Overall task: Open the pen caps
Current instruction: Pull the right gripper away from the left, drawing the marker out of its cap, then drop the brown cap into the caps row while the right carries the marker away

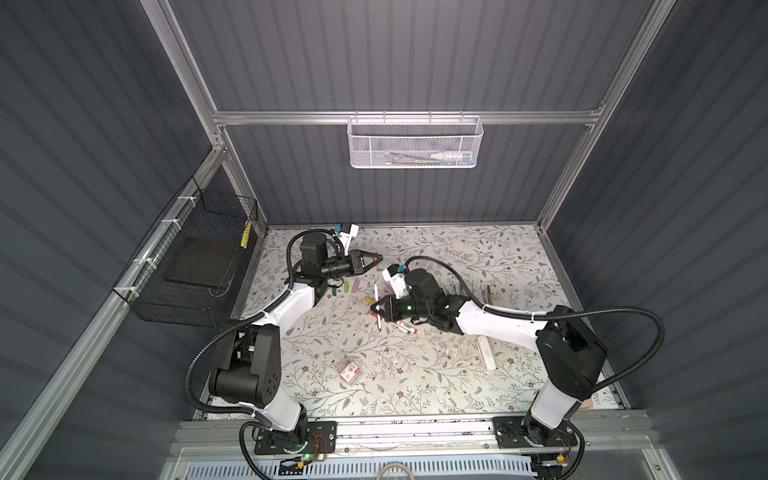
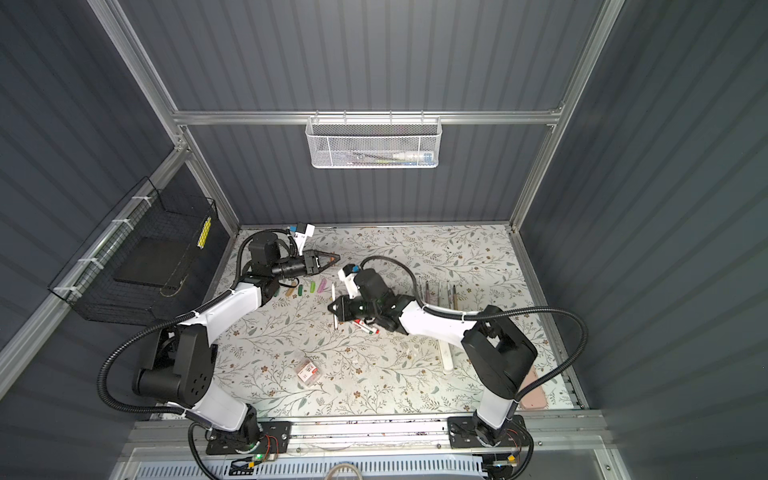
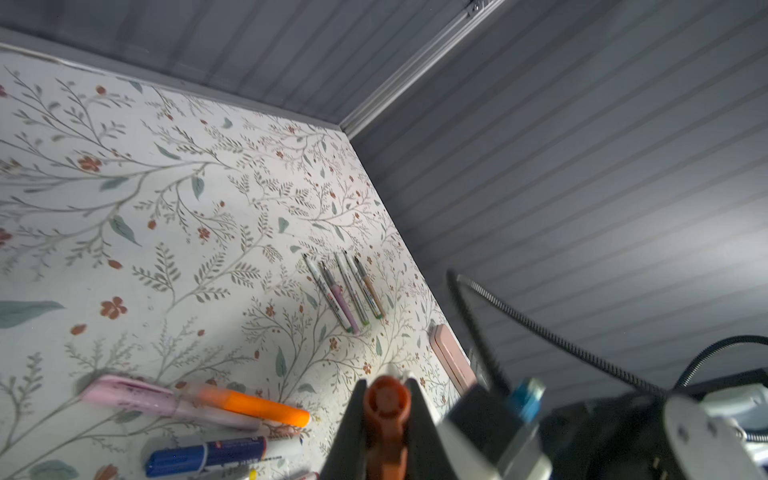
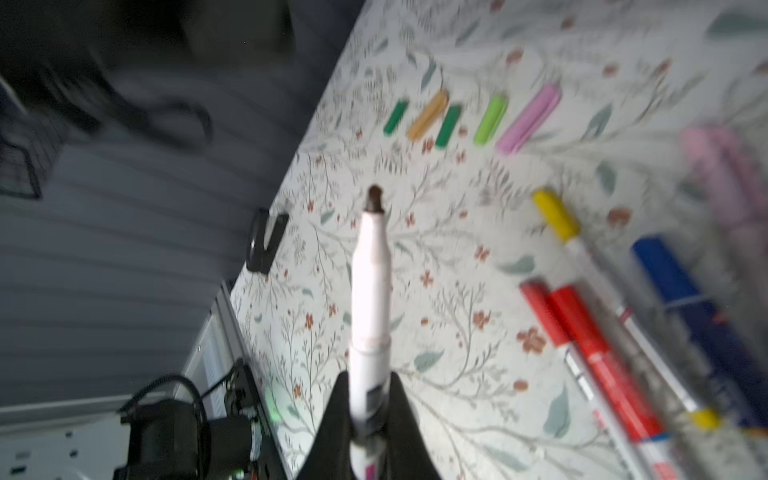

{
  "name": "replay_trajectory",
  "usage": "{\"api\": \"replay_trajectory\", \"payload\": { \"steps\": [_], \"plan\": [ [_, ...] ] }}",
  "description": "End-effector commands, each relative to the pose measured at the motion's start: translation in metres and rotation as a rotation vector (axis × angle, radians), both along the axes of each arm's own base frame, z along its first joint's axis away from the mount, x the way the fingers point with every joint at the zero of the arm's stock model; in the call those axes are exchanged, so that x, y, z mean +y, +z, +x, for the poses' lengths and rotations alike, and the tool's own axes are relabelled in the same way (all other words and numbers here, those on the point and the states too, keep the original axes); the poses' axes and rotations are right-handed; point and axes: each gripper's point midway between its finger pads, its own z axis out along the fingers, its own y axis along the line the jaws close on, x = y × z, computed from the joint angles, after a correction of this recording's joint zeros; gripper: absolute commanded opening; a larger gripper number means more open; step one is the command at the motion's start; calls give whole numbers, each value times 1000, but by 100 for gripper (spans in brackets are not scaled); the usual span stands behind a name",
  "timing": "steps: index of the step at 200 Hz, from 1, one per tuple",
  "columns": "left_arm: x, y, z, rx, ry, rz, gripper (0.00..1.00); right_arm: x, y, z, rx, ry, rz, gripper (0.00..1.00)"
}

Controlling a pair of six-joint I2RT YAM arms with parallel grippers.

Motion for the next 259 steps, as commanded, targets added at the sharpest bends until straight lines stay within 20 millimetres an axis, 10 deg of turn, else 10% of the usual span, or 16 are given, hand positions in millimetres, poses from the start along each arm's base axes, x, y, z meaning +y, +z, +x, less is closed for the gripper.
{"api": "replay_trajectory", "payload": {
  "steps": [1, 88, 158, 259],
  "plan": [
    [5, 16, 10, -74, 30, -1, 0, -6, -8, -9, 32, 4, -24, 0],
    [51, -89, 56, 106, 263, 499, 0, -71, 8, 17, -53, -155, -149, 0],
    [38, -170, 59, 147, 185, 835, 0, -124, 0, 14, -45, -257, -215, 0],
    [51, -216, 49, 120, 168, 1078, 10, -159, -5, 15, -54, -319, -243, 0]
  ]
}}
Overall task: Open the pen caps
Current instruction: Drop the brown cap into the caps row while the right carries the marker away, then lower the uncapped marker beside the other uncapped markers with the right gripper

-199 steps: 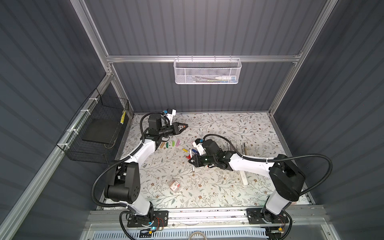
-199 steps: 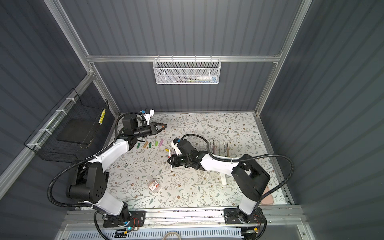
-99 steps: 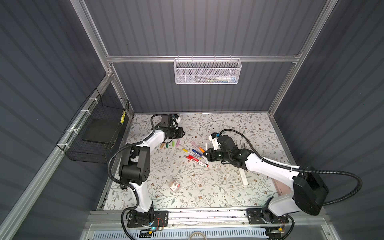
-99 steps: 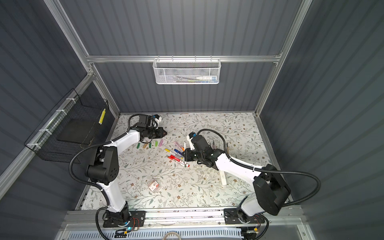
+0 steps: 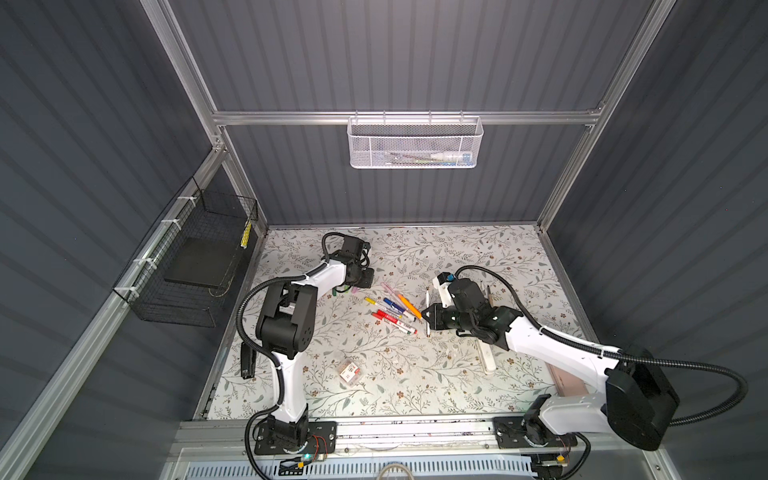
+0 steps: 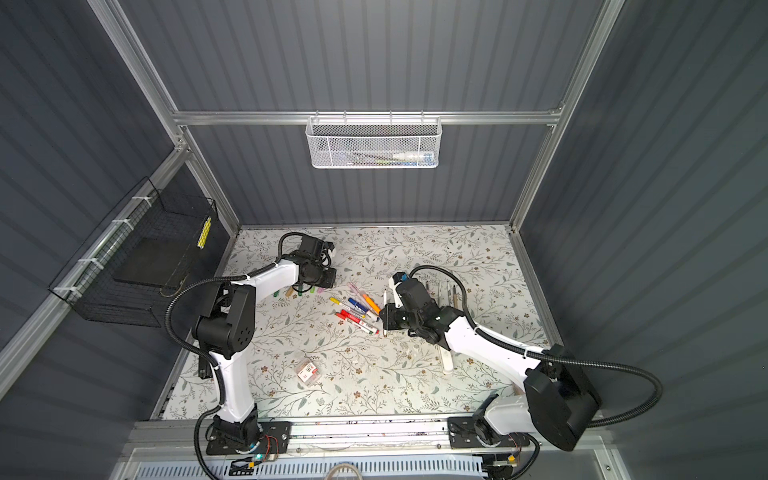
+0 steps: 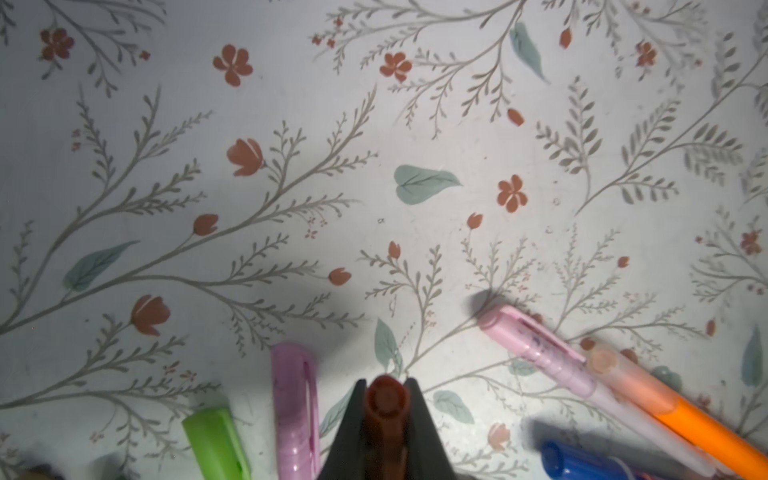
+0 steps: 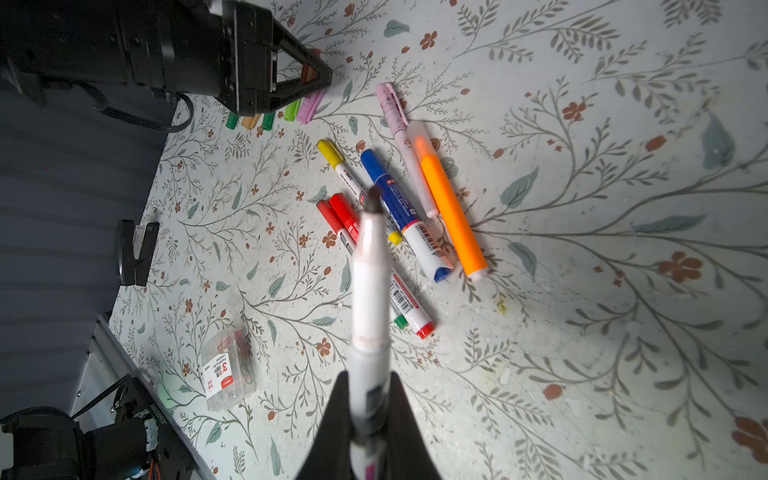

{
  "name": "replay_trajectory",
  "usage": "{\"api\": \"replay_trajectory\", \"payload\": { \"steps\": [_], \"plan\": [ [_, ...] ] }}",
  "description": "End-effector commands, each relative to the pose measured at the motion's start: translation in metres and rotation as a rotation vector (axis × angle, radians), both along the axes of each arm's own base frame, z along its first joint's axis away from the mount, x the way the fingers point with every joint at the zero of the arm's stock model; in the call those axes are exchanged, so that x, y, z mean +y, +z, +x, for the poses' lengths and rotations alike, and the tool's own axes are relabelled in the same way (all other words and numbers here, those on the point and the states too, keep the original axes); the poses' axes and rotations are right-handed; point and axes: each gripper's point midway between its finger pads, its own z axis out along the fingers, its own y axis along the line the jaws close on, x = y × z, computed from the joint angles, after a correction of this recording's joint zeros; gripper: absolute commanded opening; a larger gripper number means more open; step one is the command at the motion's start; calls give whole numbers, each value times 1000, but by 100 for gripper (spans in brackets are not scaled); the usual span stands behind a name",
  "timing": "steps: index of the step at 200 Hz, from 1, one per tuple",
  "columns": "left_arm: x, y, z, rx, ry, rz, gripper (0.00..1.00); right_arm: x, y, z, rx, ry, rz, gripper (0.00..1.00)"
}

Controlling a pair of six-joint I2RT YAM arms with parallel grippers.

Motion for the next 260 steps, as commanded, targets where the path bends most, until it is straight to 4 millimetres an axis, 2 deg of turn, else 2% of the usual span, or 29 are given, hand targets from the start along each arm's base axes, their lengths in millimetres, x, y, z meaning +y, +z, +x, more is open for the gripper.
{"api": "replay_trajectory", "payload": {
  "steps": [1, 41, 82, 93, 129, 154, 185, 224, 241, 260],
  "plan": [
    [8, -11, -11, 17, -17, 64, 11, -12, -3, 3, -5, -15, -34, 0],
    [12, -25, -12, 39, -31, 101, 17, -25, -3, 13, 3, -41, -57, 0],
    [9, -6, -12, 12, -26, 76, 34, -43, -7, 29, 15, -68, -131, 0],
    [10, 5, -10, -11, -25, 72, 39, -48, -10, 35, 32, -72, -159, 0],
    [7, 50, -15, -105, -43, 23, 41, -65, -23, 56, 79, -86, -243, 0],
    [7, 88, -22, -194, -79, 0, 45, -76, -34, 73, 130, -99, -309, 0],
    [11, 127, -40, -315, -153, -49, 62, -81, -46, 98, 158, -107, -356, 0],
    [48, 156, -50, -349, -82, -224, 72, -88, -72, 120, 209, -115, -453, 0],
    [66, 161, -49, -367, -55, -232, 81, -93, -85, 125, 240, -114, -496, 0],
    [88, 170, -47, -393, -4, -249, 85, -95, -97, 129, 256, -122, -519, 0]
  ]
}}
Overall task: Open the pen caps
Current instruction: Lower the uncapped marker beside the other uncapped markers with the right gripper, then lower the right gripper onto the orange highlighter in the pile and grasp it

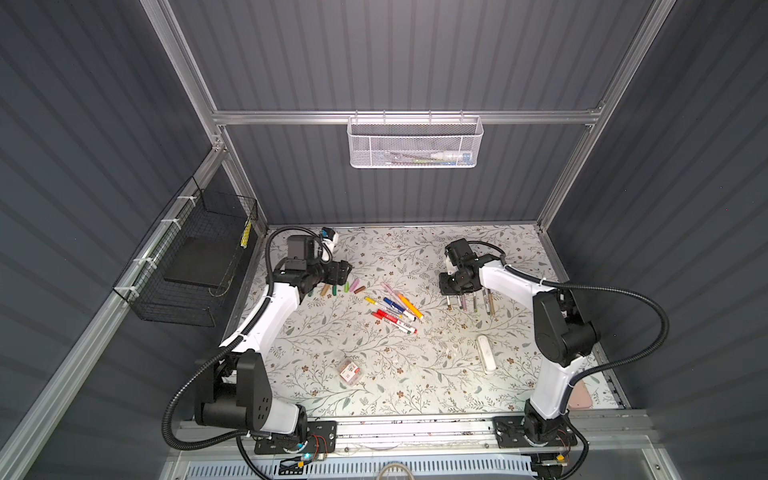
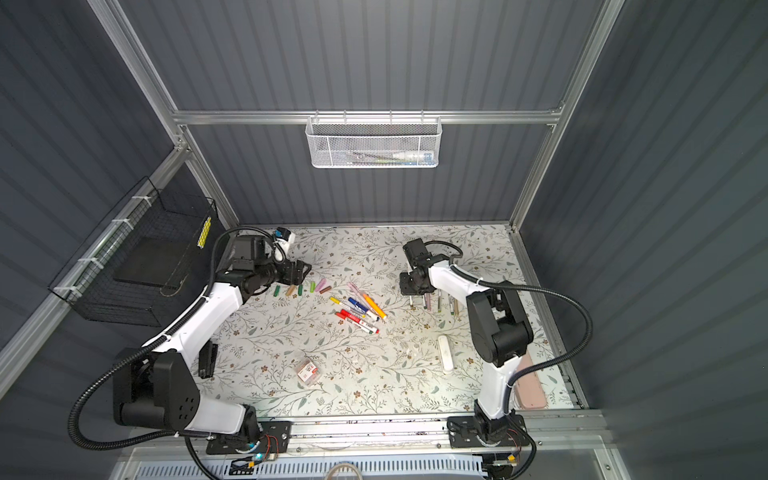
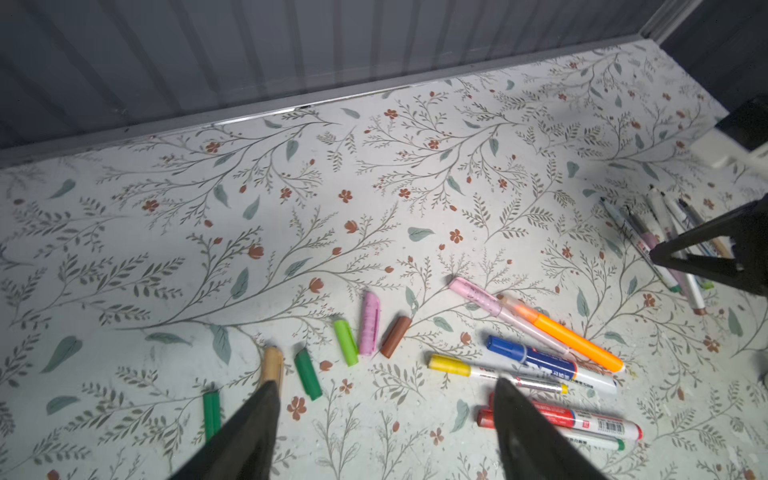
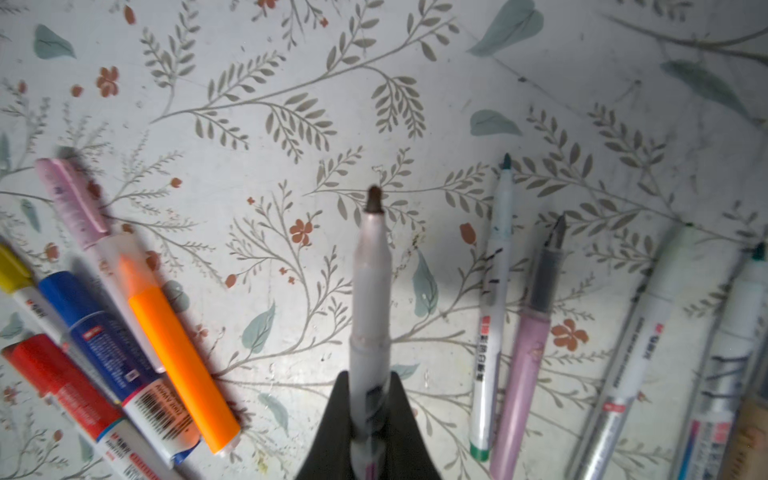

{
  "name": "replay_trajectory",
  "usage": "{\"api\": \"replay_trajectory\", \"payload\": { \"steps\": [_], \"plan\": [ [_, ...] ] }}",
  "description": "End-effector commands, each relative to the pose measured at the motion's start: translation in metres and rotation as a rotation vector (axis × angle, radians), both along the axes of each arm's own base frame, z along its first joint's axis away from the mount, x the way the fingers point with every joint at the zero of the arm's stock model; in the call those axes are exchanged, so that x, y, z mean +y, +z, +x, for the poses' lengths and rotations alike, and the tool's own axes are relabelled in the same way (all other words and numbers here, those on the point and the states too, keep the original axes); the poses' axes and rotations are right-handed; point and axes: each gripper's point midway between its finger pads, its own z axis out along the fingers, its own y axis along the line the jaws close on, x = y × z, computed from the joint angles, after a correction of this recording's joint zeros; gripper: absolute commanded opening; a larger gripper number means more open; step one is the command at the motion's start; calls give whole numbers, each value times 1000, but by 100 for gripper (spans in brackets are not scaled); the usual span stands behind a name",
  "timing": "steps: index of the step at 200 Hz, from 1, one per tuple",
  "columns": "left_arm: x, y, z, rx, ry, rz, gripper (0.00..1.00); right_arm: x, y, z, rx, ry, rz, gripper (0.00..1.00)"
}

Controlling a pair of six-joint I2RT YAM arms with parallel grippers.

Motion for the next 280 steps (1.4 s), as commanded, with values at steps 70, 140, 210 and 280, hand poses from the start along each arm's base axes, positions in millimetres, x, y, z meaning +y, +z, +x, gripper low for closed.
{"api": "replay_trajectory", "payload": {
  "steps": [70, 140, 210, 280],
  "plan": [
    [46, 23, 2, -55, 80, -129, 100, -17, -46, 8, 96, -4, -132, 12],
    [60, 25, 2, -53, 118, -159, 100, -15, -7, 9, 26, 15, -114, 33],
    [67, 24, 2, -57, 139, -169, 100, 63, 53, -3, -105, 250, -49, 37],
    [71, 27, 1, -64, 151, -172, 100, 126, 12, -17, 1, 409, -47, 35]
  ]
}}
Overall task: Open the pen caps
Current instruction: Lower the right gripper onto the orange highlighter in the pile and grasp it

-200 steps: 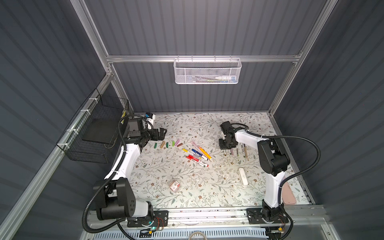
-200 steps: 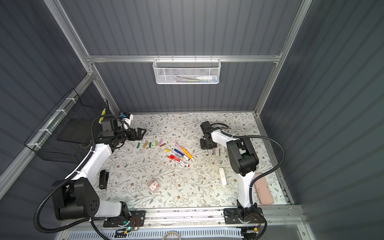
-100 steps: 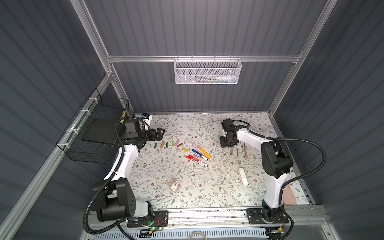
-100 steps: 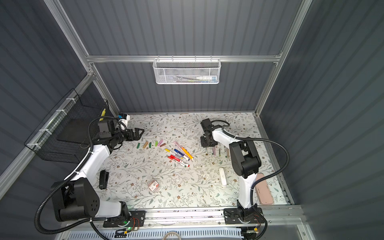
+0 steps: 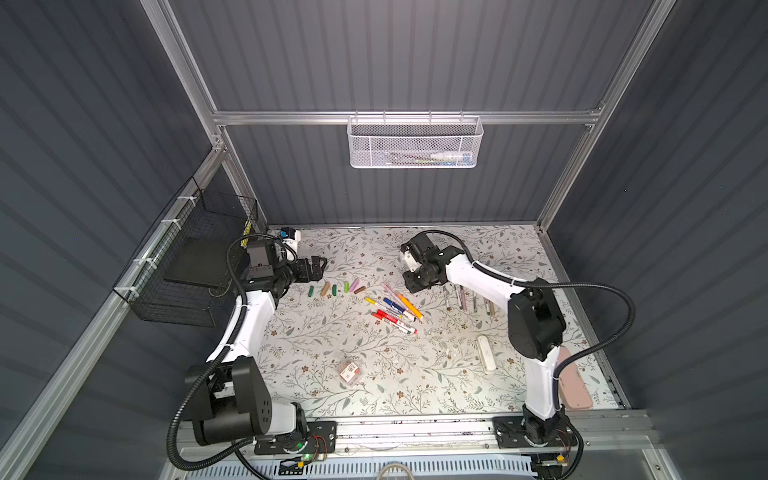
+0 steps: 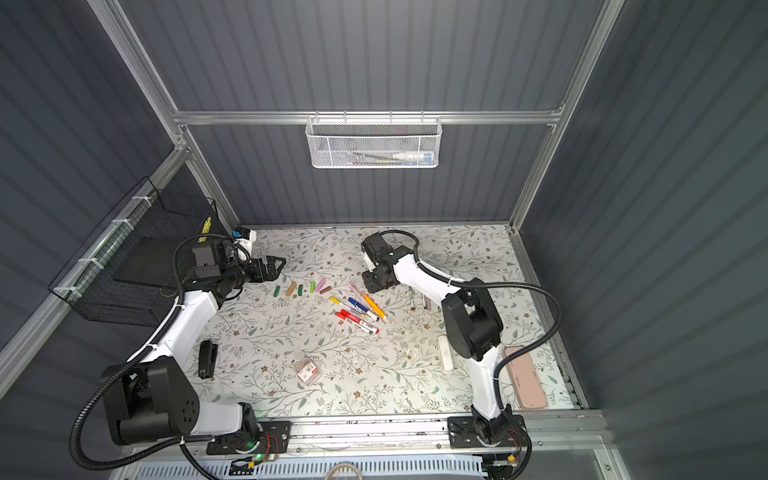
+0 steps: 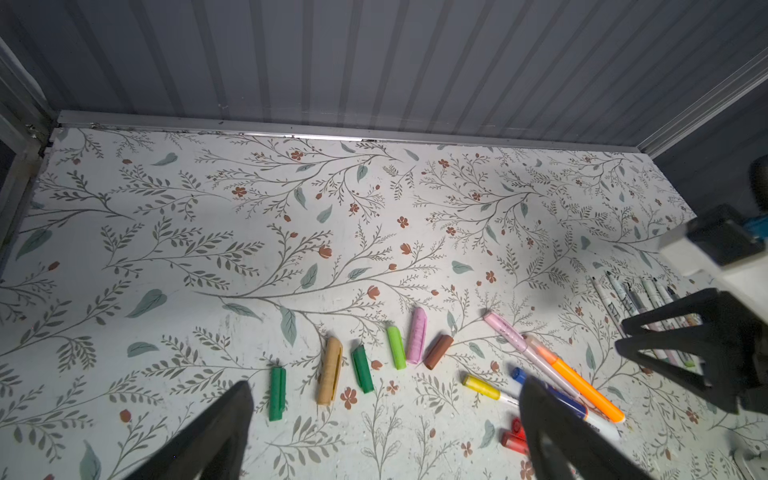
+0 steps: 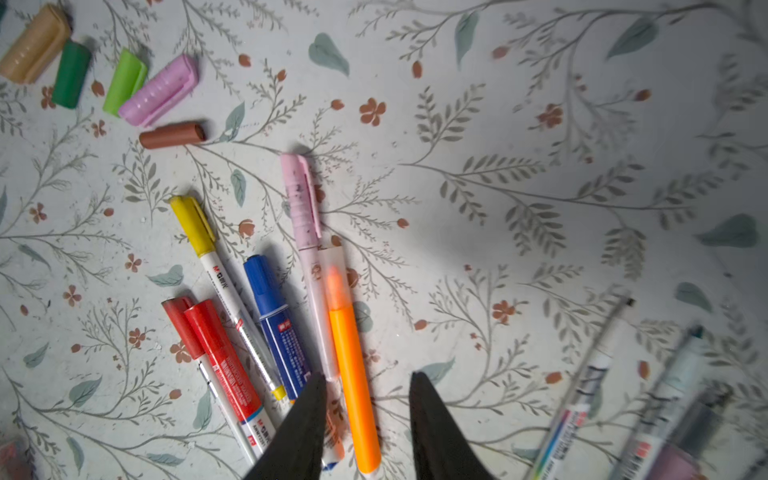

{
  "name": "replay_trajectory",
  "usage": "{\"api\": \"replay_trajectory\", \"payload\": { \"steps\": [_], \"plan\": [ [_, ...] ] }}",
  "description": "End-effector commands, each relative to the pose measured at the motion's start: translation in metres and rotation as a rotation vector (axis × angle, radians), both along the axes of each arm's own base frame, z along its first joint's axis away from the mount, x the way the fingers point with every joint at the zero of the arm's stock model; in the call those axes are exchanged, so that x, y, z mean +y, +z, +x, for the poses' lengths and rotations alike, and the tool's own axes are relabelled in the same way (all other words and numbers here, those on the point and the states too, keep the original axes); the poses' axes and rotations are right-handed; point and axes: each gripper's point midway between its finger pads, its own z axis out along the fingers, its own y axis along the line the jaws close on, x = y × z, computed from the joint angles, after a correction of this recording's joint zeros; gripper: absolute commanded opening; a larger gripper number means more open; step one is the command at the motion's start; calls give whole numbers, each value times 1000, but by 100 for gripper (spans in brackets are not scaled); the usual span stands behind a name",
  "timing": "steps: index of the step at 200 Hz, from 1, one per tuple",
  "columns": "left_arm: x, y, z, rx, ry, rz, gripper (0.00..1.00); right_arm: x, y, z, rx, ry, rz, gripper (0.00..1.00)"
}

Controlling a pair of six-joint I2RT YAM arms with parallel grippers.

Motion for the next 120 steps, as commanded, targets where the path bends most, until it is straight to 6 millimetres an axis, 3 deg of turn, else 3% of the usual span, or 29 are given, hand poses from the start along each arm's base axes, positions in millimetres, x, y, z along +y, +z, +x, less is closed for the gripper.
{"api": "replay_trajectory", "payload": {
  "steps": [1, 49, 120],
  "plan": [
    [1, 9, -4, -19, 2, -20, 100, 2, -17, -10, 70, 32, -29, 35],
    [2, 8, -3, -18, 7, -26, 100, 5, -41, -15, 118, 41, -66, 35],
    [3, 6, -2, -13, 15, -35, 100, -13, -69, -26, 162, 30, -148, 29]
  ]
}}
